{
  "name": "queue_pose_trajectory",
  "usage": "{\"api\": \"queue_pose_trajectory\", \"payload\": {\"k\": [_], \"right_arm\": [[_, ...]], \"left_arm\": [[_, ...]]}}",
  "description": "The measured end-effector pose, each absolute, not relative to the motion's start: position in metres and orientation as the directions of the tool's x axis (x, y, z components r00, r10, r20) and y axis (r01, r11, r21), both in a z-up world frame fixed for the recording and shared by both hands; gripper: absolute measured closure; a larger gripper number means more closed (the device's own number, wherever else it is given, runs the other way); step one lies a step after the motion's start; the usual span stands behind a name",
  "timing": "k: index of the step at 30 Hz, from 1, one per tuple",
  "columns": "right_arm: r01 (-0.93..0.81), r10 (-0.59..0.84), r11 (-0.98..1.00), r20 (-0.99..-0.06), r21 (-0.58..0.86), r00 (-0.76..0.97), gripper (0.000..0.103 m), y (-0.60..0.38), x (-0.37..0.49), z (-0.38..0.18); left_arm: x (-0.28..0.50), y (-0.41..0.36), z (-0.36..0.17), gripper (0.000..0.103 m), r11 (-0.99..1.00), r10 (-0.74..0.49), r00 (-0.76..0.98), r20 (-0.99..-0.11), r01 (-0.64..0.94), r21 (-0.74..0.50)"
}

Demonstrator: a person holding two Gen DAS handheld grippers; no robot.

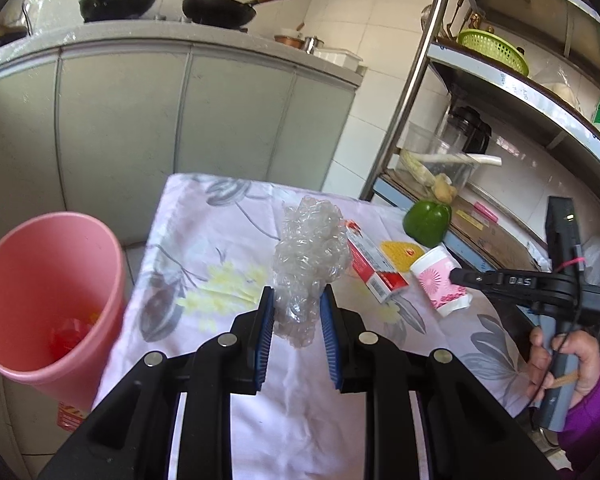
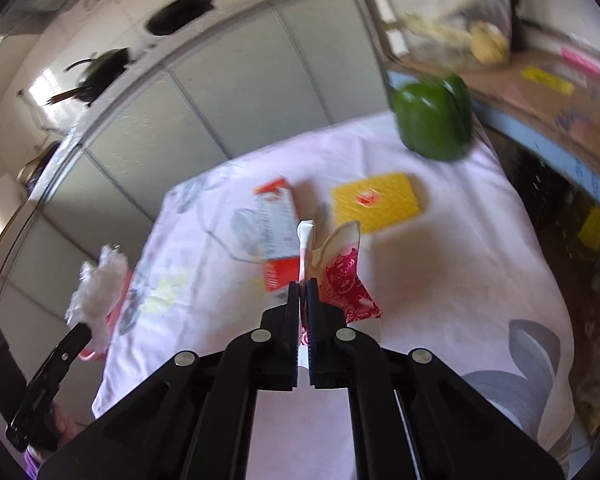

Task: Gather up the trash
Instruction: 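Carry the clear plastic wrap and paper cup over the pink bucket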

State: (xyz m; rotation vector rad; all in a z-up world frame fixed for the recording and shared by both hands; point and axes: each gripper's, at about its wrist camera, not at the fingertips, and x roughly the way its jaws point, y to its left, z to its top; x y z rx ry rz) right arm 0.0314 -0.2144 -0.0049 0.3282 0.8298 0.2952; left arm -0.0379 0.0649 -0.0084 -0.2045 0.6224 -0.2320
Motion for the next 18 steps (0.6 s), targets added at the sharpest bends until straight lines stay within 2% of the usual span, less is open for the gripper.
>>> {"api": "queue_pose_trajectory", "payload": {"k": [8,18], "right_arm": [[-0.345,0.480,0.877,-0.578,0.335,0.659,0.099,-0.152,0.022,0.037],[-0.544,0.610,0.784,-0.527,0.298,0.592,0.099,-0.063,0.028,0.066]], "left_arm": [[-0.050,0.088,0.010,0.081,0.973,-0.147,0.858,-0.492,0.037,-0.227],[-0.069,0.136,0.031,0.081,0.970,0.068,0.902,-0.426,-0.160,-0.183]]}}
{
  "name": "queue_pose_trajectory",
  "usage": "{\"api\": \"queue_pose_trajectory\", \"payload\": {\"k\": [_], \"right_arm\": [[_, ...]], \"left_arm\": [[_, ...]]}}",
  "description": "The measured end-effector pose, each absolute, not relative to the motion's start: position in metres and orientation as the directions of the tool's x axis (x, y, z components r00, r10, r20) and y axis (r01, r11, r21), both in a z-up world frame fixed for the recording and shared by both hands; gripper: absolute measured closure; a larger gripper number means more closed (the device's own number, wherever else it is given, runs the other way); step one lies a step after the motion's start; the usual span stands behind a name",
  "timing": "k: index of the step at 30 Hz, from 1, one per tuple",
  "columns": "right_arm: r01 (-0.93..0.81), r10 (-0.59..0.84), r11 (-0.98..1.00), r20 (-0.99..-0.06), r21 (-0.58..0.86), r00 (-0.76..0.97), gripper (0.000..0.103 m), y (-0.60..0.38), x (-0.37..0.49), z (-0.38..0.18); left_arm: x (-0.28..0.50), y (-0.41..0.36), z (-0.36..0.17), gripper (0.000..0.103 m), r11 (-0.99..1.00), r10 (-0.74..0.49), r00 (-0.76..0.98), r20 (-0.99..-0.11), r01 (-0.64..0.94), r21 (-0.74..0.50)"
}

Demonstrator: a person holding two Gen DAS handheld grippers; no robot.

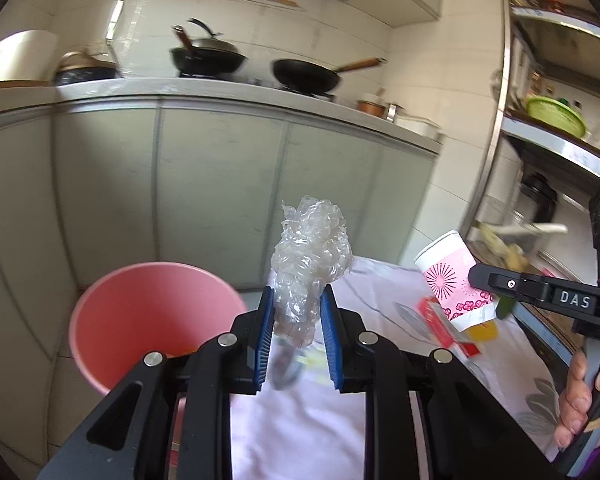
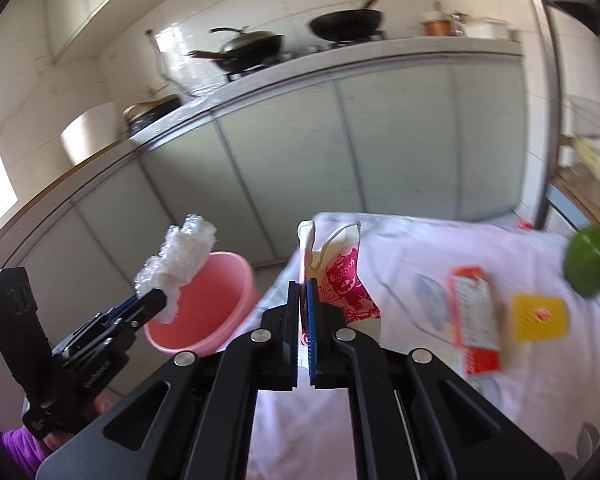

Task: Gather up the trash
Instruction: 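Carry the clear plastic wrap and paper cup over the pink bucket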

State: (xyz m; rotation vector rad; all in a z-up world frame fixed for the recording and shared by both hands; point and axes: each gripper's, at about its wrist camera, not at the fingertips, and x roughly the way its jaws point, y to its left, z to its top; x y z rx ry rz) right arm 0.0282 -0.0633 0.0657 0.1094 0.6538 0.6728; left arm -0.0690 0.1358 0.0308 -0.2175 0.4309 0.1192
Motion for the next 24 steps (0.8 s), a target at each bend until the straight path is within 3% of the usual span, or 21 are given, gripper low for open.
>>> {"api": "queue_pose_trajectory", "payload": {"k": [10,24], "right_arm": [[-0.660,0.690,0.697,-0.513,0.281,0.510,0.099,0.018,0.033,0.074],[-0.747,0.736,0.604,-0.555,0.278,0.388,0.099,0.107,0.043,0.048]], "left_arm": [[-0.084,0.193,0.036,0.081,0.927,0.274,0.873,-0.402,-0.351,-0.131],[-0.081,0.233,0.000,0.081,0.883,0.379,0.788,-0.484,-0.465,-0.066]]}}
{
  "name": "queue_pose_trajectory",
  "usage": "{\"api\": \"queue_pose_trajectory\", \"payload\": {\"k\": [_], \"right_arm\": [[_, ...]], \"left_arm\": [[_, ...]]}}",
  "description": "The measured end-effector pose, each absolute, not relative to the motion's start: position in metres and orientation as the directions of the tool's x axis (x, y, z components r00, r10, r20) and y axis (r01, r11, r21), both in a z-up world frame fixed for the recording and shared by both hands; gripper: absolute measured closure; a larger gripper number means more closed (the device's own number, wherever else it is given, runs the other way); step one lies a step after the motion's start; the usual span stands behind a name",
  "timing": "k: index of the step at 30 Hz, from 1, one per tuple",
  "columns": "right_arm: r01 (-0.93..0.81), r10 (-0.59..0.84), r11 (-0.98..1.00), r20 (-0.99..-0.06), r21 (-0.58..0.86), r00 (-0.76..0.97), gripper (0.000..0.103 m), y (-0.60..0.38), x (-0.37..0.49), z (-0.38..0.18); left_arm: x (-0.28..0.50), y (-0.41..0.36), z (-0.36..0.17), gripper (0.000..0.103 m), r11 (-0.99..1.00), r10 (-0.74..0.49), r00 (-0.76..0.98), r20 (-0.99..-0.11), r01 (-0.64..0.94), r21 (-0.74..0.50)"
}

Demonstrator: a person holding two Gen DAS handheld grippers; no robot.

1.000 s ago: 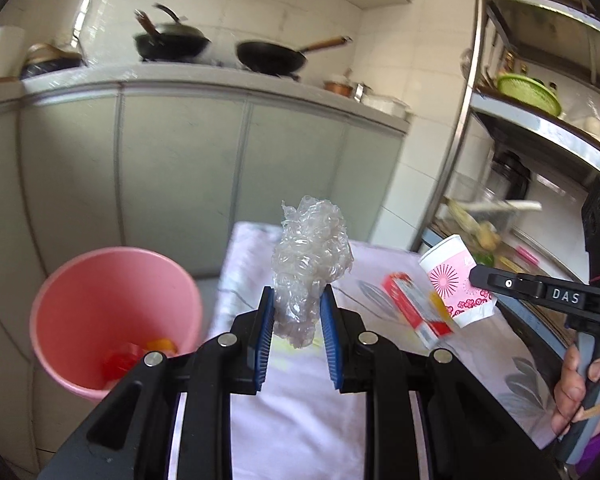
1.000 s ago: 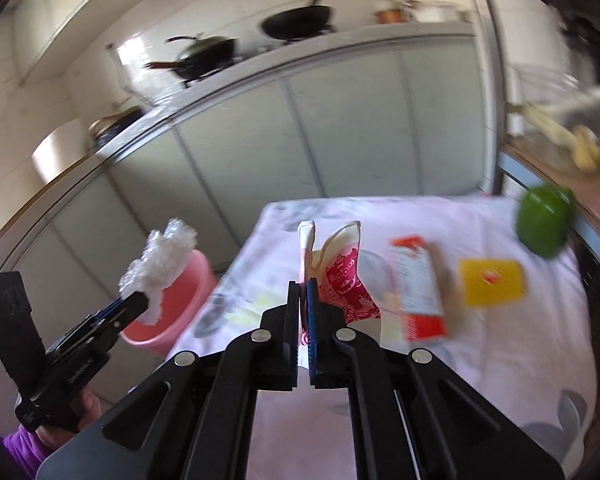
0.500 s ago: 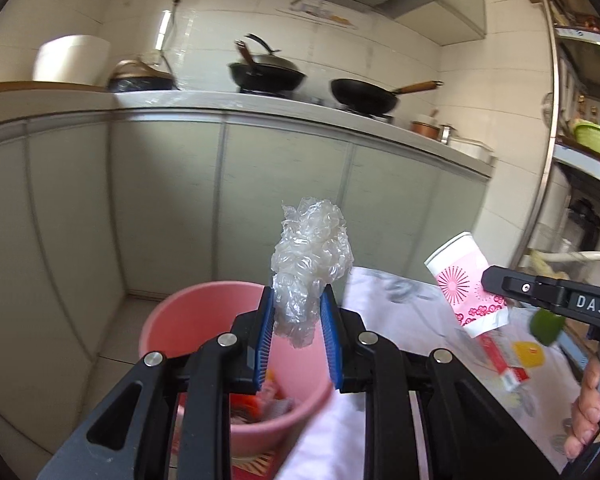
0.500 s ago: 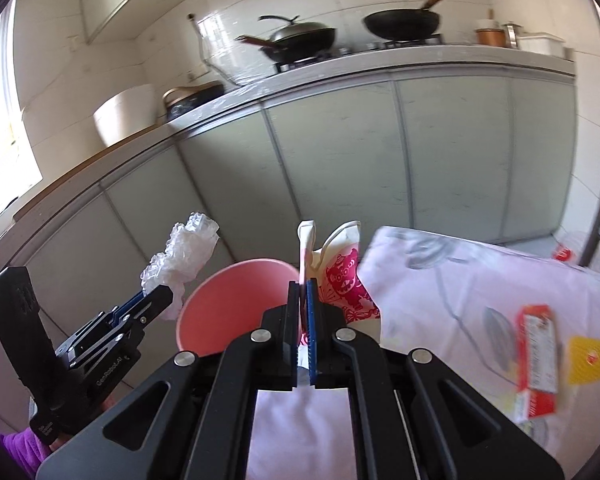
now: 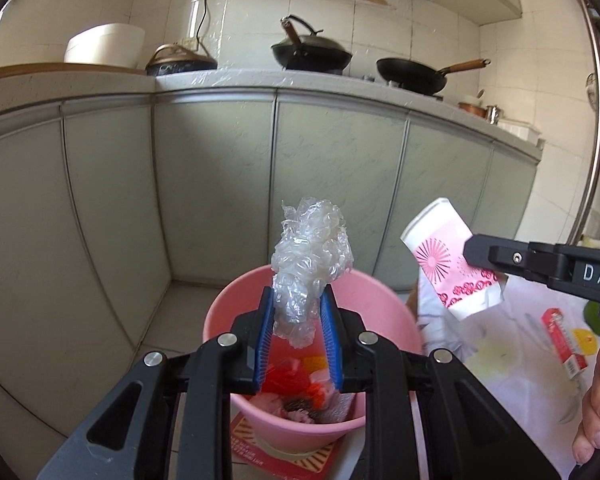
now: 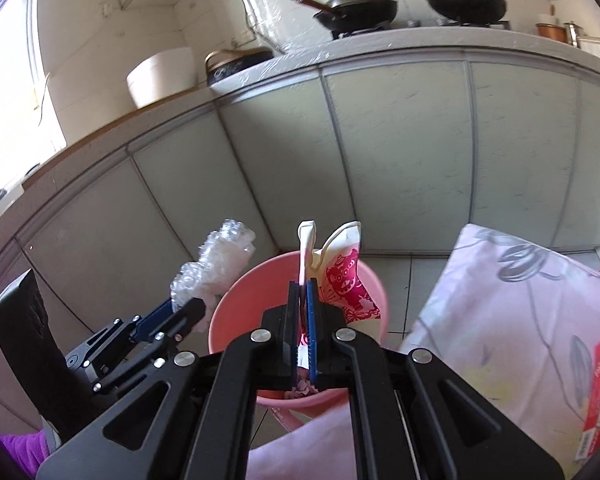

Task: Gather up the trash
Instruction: 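Carry the clear plastic wrap and paper cup over the pink bucket, then open both tools to drop the plastic wrap and paper cup into the bucket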

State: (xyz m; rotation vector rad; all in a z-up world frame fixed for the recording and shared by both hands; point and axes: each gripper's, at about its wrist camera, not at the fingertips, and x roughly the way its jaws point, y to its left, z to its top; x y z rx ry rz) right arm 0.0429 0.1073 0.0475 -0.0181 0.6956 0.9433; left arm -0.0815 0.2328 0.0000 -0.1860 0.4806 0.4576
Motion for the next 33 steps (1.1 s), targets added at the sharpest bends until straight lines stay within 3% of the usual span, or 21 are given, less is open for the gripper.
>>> {"api": "queue_pose_trajectory", "payload": {"k": [18,33], "right_arm": [[-0.742,0.671,0.613,-0.676,0.272,0.305,0.099,0.148,0.056,-0.008],[-0.726,0.670,0.606,-0.701,0.326,0.244,0.098,0.152,0.065,-0.017]], "left_arm": [[-0.058,0.259,-0.045,0.080,0.854,0.402,0.684,-0.609,-0.519,-0.020],[-0.053,0.262,-0.051,0.074,0.848,0.398,0.659,-0.639,-0.530,-0.019]]}}
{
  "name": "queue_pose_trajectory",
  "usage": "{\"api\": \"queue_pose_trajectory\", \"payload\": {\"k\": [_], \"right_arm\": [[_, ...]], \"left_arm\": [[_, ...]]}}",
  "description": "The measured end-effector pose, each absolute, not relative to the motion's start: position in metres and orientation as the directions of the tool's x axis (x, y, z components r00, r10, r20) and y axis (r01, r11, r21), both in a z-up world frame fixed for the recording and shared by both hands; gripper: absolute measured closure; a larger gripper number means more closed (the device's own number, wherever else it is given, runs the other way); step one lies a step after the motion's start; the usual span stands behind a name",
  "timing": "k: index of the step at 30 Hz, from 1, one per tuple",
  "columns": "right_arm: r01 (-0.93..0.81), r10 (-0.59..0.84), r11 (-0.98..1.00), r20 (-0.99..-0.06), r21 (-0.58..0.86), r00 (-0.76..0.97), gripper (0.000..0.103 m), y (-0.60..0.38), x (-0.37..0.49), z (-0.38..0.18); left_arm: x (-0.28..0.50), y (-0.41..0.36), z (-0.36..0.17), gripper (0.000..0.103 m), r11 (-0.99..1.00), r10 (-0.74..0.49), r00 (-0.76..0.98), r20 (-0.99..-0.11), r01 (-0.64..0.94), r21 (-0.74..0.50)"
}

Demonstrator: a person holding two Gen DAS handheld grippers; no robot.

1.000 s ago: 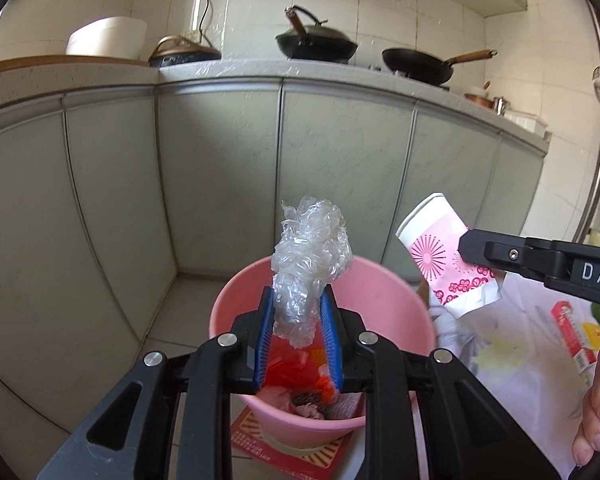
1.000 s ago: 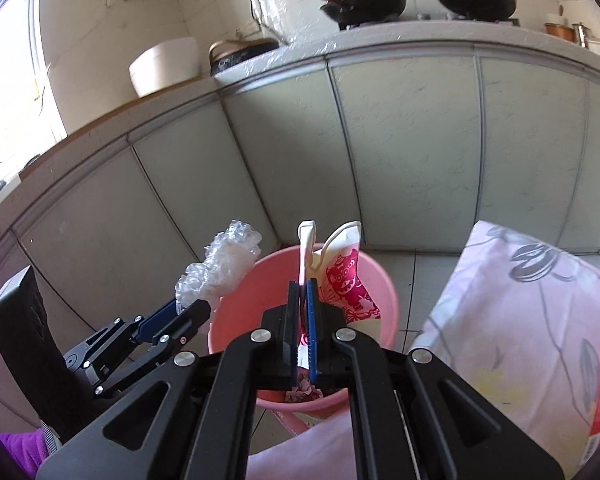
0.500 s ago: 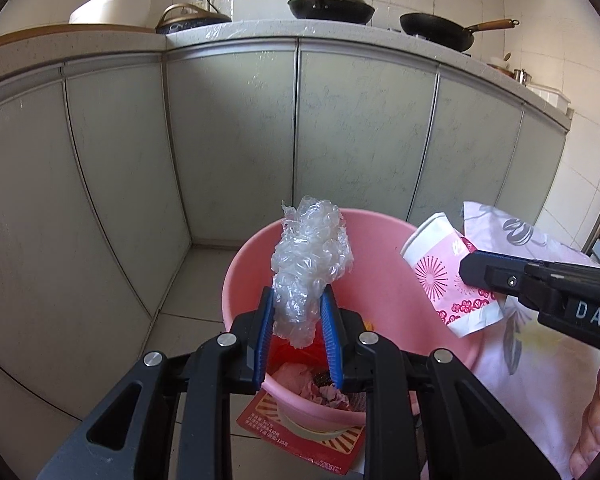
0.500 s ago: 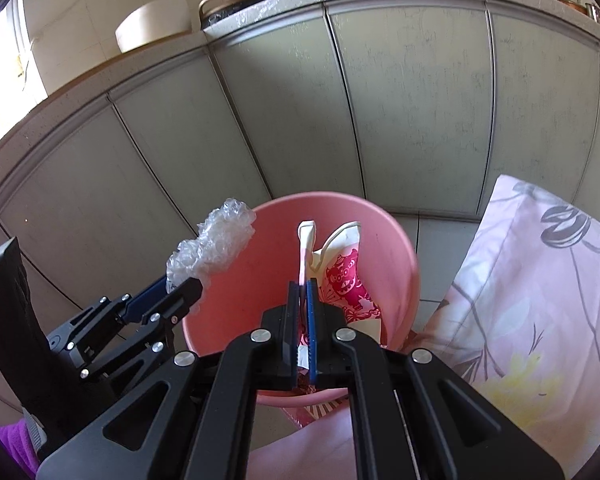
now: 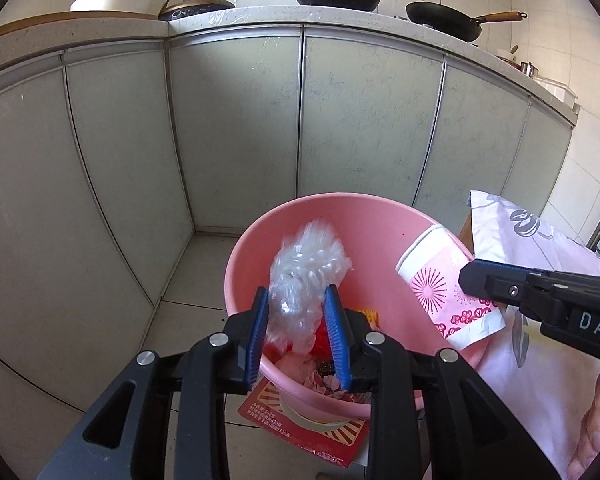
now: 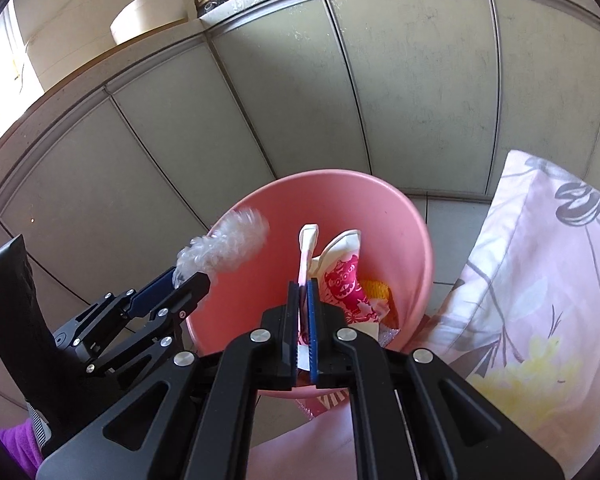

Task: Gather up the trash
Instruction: 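Open both tools to drop the plastic wrap and paper cup into the bucket, then move both open tools back over the table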

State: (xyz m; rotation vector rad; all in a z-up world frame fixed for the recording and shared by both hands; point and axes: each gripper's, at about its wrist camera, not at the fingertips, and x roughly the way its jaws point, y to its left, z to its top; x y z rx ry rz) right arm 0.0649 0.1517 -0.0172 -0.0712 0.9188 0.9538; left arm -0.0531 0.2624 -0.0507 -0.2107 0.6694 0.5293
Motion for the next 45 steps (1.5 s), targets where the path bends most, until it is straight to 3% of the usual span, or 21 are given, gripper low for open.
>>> {"api": "queue_pose_trajectory", "payload": {"k": [4,9,19,25,37,41,45], "right_arm": [[-0.716,0.667,0.613,-0.705,0.335,0.241,0.097,0.148,0.067,-0.019],[-0.708,0.677,0.612,-0.696,0.353,0.238,0.081,0.142,0.069,-0.018],[-0.694,0.689,0.629,-0.664,0.349,0.291,0.081,0.108,0.056,0.000],[-0.673,0.658,0.676,-0.655,0.299,0.370,0.081,0.064,0.041,0.010],[-0.523,0.564,0.804,-0.642,0.283,0.519,0.081,-0.057,0.028,0.015],[-0.439,0.524,0.845,-0.642,0.306,0.560,0.081,-0.107,0.029,0.010],[-0.361,0.477,0.877,-0.647,0.315,0.594,0.081,-0.149,0.028,0.000]], "left_arm": [[-0.054,0.261,-0.050,0.071,0.847,0.398,0.657,-0.640,-0.531,-0.017],[-0.056,0.264,-0.049,0.070,0.840,0.384,0.652,-0.654,-0.541,-0.046],[-0.063,0.250,-0.024,0.070,0.859,0.344,0.707,-0.617,-0.502,-0.096],[-0.061,0.227,-0.007,0.070,0.888,0.252,0.759,-0.600,-0.428,-0.168],[-0.036,0.152,0.006,0.070,0.946,0.096,0.781,-0.618,-0.264,-0.187],[-0.021,0.116,0.008,0.061,0.966,0.020,0.772,-0.636,-0.178,-0.187],[0.000,0.073,0.011,0.060,0.973,-0.069,0.749,-0.659,-0.095,-0.210]]}}
